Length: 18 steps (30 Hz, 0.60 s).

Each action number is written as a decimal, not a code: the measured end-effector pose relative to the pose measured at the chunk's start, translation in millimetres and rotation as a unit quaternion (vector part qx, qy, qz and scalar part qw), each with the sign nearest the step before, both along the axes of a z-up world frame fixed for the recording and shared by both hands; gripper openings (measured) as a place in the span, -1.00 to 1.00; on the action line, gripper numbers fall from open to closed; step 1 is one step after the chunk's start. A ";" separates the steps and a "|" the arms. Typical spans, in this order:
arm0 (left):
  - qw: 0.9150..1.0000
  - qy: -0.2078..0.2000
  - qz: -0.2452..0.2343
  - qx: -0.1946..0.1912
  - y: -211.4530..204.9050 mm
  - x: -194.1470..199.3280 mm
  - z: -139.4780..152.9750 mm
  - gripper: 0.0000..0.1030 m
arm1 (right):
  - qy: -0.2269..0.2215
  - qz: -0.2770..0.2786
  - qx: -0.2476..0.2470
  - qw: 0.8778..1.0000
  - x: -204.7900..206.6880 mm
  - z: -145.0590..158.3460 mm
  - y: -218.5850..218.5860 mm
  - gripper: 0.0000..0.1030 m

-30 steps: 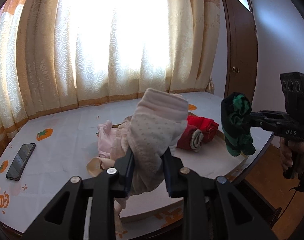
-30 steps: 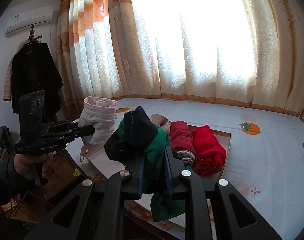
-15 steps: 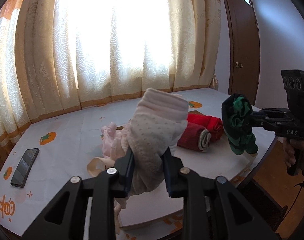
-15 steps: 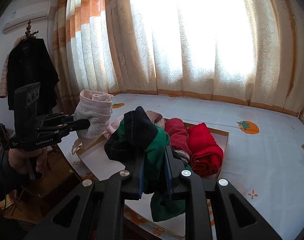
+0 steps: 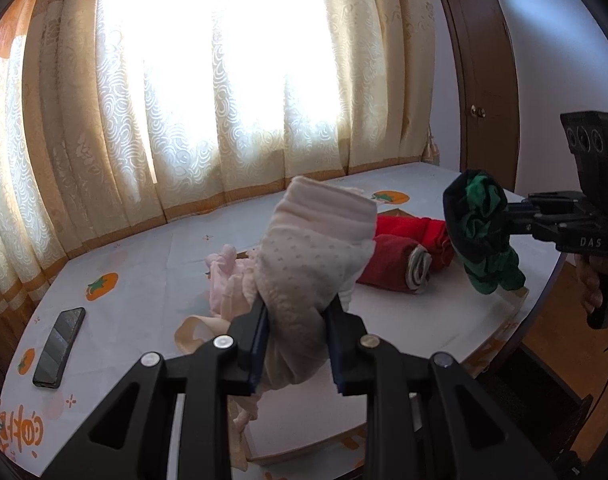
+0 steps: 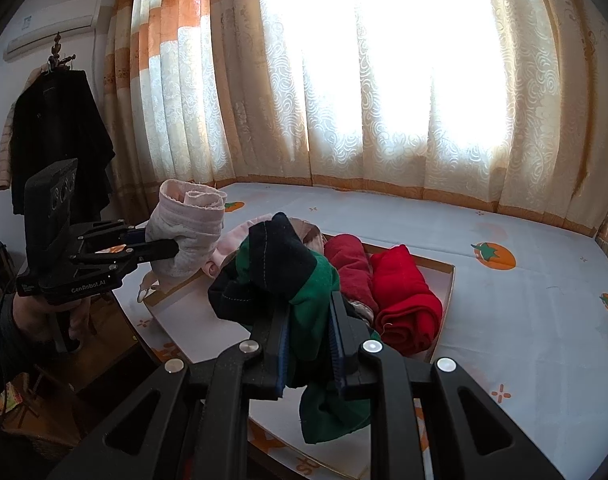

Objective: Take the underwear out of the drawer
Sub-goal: 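Carry the white garment over the tray with the left tool while the right tool carries the green sock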

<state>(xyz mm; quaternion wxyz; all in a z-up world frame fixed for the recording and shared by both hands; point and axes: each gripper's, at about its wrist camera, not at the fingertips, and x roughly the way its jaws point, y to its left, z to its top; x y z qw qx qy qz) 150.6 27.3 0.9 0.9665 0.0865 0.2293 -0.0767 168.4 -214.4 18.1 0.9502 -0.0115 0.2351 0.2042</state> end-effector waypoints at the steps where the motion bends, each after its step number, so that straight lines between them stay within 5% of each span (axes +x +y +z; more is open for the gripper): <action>1: 1.000 0.000 0.000 0.002 0.4 0.0 0.1 -0.53 | 0.000 0.000 0.000 1.000 0.2 0.0 -0.2 -0.63; 18: 0.997 0.040 -0.020 0.058 -2.6 9.3 -24.6 -0.53 | 0.021 -0.007 -0.039 0.999 15.6 -12.9 1.3 -0.63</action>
